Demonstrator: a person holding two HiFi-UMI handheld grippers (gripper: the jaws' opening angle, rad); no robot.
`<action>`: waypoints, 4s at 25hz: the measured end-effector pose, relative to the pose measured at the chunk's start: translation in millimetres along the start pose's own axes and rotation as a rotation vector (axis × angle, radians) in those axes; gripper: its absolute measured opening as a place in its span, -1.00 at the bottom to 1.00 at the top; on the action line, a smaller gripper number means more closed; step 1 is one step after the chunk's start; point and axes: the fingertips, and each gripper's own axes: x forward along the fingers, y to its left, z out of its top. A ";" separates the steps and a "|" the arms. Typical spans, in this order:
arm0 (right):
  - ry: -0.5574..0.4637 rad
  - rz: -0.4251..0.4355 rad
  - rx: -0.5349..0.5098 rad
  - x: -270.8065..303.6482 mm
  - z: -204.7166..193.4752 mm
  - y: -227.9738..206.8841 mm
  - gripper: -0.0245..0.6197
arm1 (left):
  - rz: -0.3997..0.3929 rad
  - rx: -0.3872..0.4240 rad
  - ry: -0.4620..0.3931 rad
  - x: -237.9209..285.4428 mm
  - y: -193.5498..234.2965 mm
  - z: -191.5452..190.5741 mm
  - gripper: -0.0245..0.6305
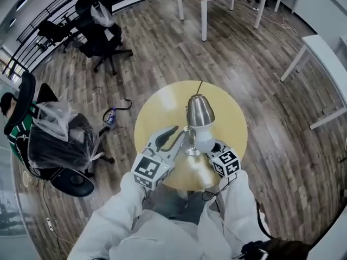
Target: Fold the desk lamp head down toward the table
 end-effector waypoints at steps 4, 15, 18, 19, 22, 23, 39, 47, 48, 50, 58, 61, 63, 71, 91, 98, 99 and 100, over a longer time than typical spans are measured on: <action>0.010 0.075 -0.037 14.7 -7.8 -2.8 -0.89 | -0.027 0.001 -0.011 7.7 -0.9 2.8 -0.68; 0.106 0.190 -0.172 26.4 -40.5 -6.3 -0.89 | 0.056 0.075 -0.022 27.4 7.0 41.4 -0.65; 0.114 0.214 -0.166 26.8 -40.5 -4.2 -0.89 | 0.028 0.130 -0.030 29.8 3.4 50.0 -0.65; 0.116 0.217 -0.163 26.4 -40.8 -3.1 -0.89 | 0.009 0.136 -0.037 30.7 0.8 53.8 -0.65; 0.120 0.222 -0.158 25.2 -41.8 -1.7 -0.89 | -0.037 0.147 -0.043 36.2 -4.9 61.3 -0.65; 0.120 0.222 -0.158 25.0 -41.7 -1.9 -0.89 | -0.043 0.148 -0.046 38.6 -4.7 64.0 -0.65; 0.109 0.231 -0.149 25.0 -35.5 0.8 -0.89 | -0.188 0.349 -0.028 46.8 -33.4 71.4 -0.77; 0.107 0.229 -0.151 23.9 -34.2 0.2 -0.89 | -0.230 0.382 -0.027 42.3 -46.2 68.5 -0.77; 0.107 0.227 -0.151 24.2 -35.1 0.0 -0.89 | -0.250 0.393 -0.014 39.6 -51.1 64.9 -0.77; 0.107 0.228 -0.151 24.7 -35.6 1.3 -0.89 | -0.293 0.411 0.006 34.0 -63.3 55.8 -0.74; 0.109 0.221 -0.147 24.2 -37.8 -3.8 -0.89 | -0.294 0.471 -0.022 29.5 -87.1 38.8 -0.66; 0.108 0.219 -0.149 23.0 -37.4 -4.1 -0.89 | -0.277 0.550 -0.027 27.9 -93.6 31.5 -0.64; 0.106 0.218 -0.152 23.9 -37.4 -3.9 -0.89 | -0.250 0.587 -0.052 26.5 -95.6 27.8 -0.64; 0.103 0.204 -0.147 31.2 -37.1 -1.1 -0.89 | -0.204 0.689 -0.110 20.4 -94.2 15.2 -0.63; 0.112 0.172 -0.124 28.0 -39.6 -5.5 -0.89 | -0.111 1.031 -0.116 23.3 -108.0 -24.7 -0.61; 0.108 0.169 -0.128 27.8 -40.1 -3.6 -0.89 | -0.095 1.089 -0.143 21.7 -109.1 -30.3 -0.60; 0.109 0.169 -0.127 27.6 -40.6 -2.8 -0.89 | -0.095 1.105 -0.145 21.3 -109.5 -32.0 -0.60; 0.109 0.170 -0.127 27.2 -40.9 -2.4 -0.89 | -0.096 1.122 -0.147 21.0 -110.1 -33.8 -0.60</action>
